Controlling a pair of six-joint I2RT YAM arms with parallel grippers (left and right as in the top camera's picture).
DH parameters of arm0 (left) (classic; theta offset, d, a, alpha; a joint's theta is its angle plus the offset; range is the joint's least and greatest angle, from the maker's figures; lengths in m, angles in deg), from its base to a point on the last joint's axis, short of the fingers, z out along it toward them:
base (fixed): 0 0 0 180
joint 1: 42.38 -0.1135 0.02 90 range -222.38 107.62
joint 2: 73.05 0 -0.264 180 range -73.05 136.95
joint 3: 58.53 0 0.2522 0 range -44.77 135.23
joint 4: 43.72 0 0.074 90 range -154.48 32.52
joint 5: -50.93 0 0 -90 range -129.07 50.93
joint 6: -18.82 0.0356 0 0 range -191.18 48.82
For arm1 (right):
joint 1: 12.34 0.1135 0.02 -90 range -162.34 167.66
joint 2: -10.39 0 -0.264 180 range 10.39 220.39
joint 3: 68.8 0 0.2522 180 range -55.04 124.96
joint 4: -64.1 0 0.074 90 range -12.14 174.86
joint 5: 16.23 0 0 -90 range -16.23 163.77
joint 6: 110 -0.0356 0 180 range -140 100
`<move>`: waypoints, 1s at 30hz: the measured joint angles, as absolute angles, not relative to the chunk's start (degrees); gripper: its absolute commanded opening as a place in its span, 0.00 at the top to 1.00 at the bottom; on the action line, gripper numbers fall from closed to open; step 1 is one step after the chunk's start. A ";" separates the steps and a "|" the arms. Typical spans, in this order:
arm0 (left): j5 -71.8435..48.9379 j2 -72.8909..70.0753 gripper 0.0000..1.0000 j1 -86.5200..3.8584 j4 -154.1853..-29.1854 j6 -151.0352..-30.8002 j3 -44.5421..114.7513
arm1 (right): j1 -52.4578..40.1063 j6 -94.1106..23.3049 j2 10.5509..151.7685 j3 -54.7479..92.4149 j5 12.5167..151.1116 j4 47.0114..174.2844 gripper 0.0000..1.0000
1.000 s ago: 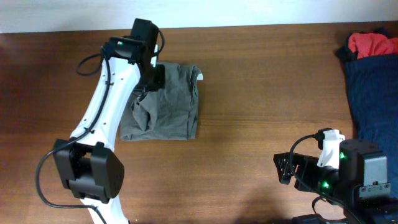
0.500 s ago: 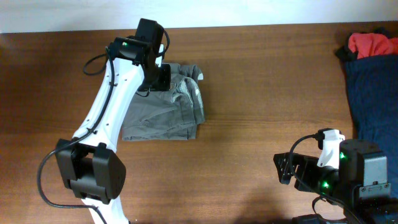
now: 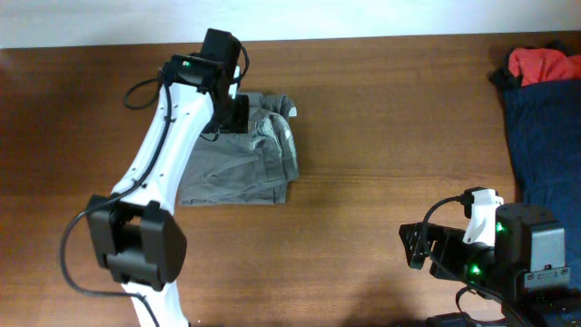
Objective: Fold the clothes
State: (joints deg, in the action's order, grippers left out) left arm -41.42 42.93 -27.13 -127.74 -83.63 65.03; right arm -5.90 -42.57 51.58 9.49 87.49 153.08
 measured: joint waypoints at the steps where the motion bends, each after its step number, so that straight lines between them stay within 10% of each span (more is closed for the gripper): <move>1: -41.05 44.07 0.48 -27.13 -127.74 -83.74 65.03 | -5.90 -42.51 51.58 9.49 87.49 153.11 0.01; 30: -35.56 53.05 0.48 -27.33 -121.82 -80.70 65.03 | -5.90 -42.53 51.58 9.49 87.49 153.11 0.01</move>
State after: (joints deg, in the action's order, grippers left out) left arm -35.56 53.05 -27.33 -121.82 -80.70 65.03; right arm -5.90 -42.53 51.58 9.49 87.49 153.11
